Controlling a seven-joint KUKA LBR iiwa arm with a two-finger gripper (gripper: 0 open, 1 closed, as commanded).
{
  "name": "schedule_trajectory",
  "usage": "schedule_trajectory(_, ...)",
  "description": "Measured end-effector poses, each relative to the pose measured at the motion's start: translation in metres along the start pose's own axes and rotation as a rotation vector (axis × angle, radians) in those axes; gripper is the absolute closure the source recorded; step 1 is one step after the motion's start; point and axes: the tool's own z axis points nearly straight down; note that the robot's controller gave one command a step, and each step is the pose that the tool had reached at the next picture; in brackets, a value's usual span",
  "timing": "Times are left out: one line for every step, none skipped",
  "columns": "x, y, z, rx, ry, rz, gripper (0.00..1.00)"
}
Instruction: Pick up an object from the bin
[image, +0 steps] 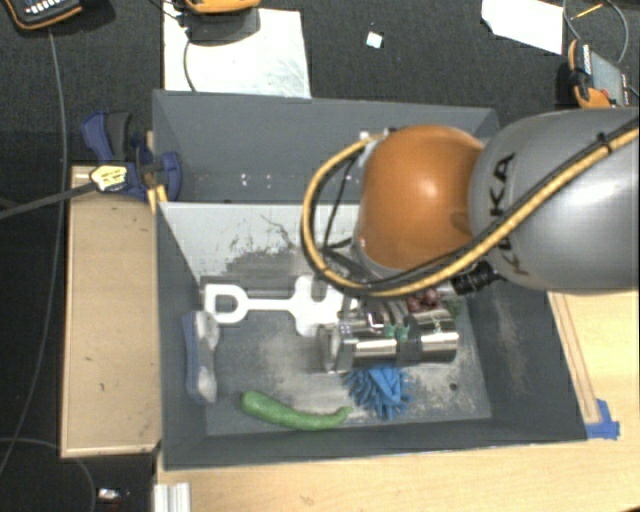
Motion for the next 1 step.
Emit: schedule_trajectory(-0.0017, -0.0009, -0.0040, -0.001, -0.008, 0.006, 0.00)
